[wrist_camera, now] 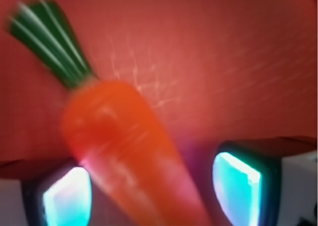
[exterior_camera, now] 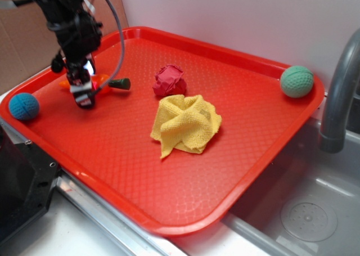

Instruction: Grab the carrot.

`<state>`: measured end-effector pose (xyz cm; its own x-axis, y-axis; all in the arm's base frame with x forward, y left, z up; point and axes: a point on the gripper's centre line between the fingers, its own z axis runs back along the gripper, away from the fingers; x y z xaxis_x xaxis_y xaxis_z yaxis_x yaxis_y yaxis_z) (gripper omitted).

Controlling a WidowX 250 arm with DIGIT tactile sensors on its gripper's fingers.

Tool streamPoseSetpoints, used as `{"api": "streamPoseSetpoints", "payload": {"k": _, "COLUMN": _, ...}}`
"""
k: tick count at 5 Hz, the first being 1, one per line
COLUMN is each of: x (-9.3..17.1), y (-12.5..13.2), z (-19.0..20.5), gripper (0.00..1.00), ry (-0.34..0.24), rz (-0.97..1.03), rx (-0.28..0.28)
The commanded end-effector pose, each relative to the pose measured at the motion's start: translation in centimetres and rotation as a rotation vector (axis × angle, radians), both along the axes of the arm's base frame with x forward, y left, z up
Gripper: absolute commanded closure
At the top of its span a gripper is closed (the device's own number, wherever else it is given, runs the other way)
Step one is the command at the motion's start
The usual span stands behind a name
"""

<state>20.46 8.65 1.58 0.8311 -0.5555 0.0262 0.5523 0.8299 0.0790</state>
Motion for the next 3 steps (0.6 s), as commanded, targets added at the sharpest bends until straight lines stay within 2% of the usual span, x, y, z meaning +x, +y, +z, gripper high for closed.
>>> {"api": "streamPoseSetpoints", "payload": {"k": 1, "x": 0.8, "y": -1.1, "z": -0.7, "gripper": 1.0, "ry": 0.003, "rz": -0.04, "rx": -0.058}}
{"api": "streamPoseSetpoints", "payload": {"k": 2, "x": 0.9, "y": -1.1, "z": -0.2, "gripper": 1.0, "ry": 0.007, "rz": 0.021, "rx": -0.041}}
{"api": "streamPoseSetpoints", "payload": {"k": 3, "x": 1.7, "y": -1.6, "z": 1.7, "gripper": 1.0, "ry": 0.022, "rz": 0.271, "rx": 0.064}}
